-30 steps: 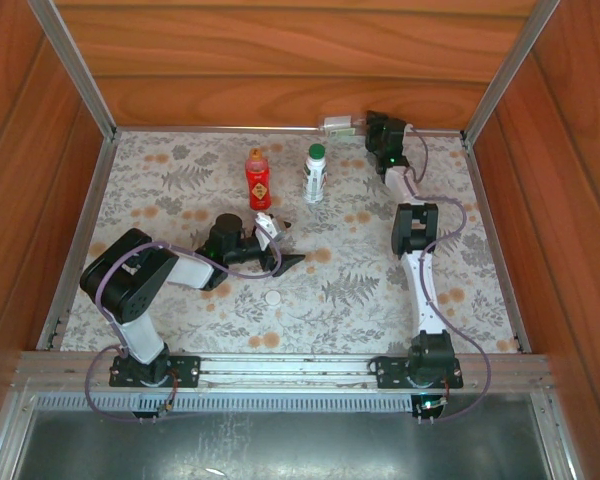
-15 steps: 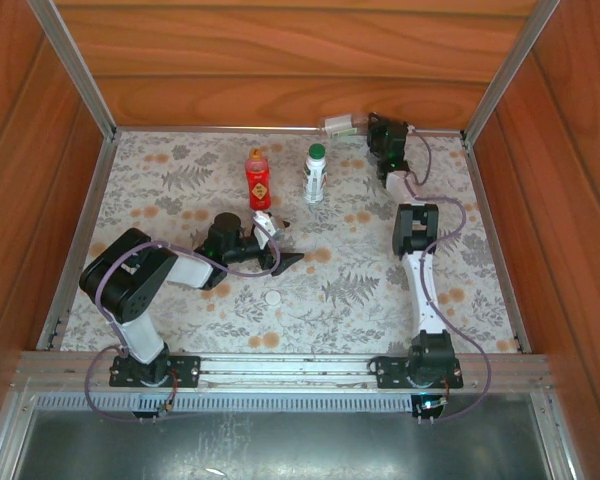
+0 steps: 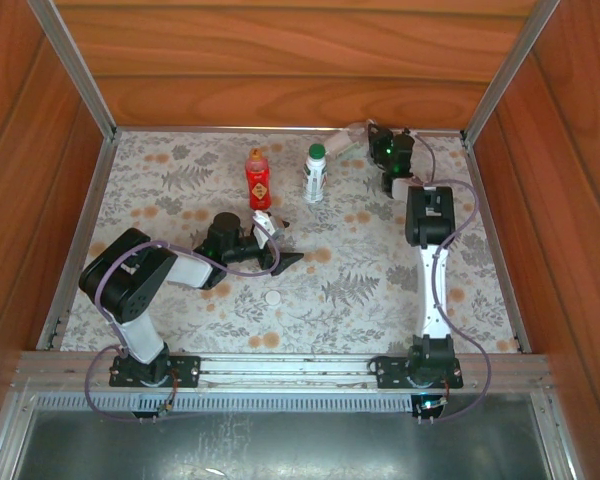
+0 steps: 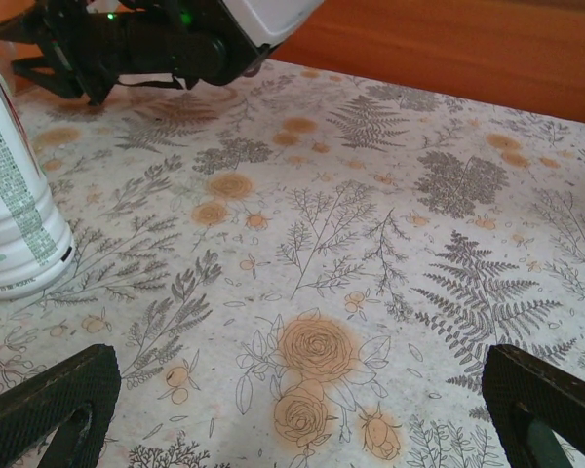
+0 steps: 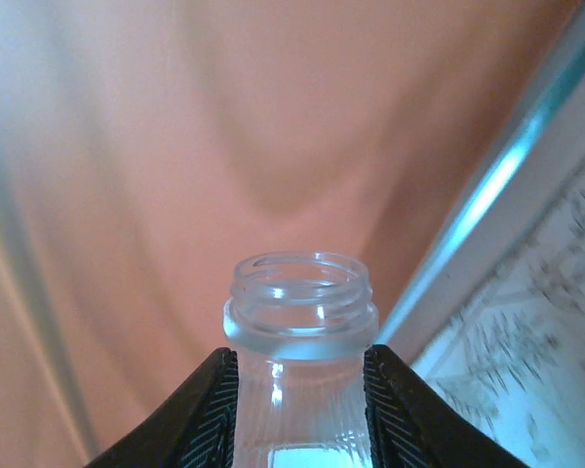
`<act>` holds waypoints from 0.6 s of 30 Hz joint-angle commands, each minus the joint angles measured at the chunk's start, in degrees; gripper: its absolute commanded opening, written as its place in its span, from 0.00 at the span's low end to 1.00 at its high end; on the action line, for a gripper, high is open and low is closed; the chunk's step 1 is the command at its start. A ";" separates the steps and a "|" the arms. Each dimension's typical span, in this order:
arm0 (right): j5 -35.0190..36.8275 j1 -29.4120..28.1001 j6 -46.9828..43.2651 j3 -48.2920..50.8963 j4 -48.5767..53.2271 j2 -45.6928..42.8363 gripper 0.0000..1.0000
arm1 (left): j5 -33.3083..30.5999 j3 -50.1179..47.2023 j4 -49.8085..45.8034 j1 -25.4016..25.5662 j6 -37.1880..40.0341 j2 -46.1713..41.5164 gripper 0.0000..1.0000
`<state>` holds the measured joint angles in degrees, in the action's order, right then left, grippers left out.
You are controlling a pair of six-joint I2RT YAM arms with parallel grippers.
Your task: Screw on the bottle caps
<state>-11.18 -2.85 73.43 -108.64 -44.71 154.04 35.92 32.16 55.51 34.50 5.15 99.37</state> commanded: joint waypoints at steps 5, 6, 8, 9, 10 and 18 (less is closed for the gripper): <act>-3.93 2.10 -6.92 17.89 -10.84 -11.03 0.38 | 1.25 -1.05 0.30 -0.31 -0.31 -3.00 1.00; -4.55 2.36 -7.07 20.26 -11.29 -12.39 0.38 | 1.32 -1.01 0.32 -0.31 -0.32 -2.98 1.00; -5.34 2.83 -7.95 23.73 -11.97 -14.45 0.39 | 1.53 -0.97 0.30 -0.22 -0.45 -2.85 1.00; -5.34 2.87 -8.59 25.18 -11.45 -15.50 0.40 | 1.67 -0.88 0.30 -0.19 -0.51 -2.75 1.00; -5.60 2.93 -9.28 25.90 -10.48 -16.29 0.40 | 1.84 -0.72 0.30 -0.11 -0.59 -2.68 1.00; -3.81 2.20 -17.50 26.95 1.81 -21.10 0.72 | 1.90 -0.61 0.35 0.04 -0.68 -2.51 1.00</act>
<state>-15.92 -0.05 62.24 -82.35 -49.12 136.22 36.36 31.77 55.53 34.50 5.06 97.49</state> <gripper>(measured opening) 0.697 0.998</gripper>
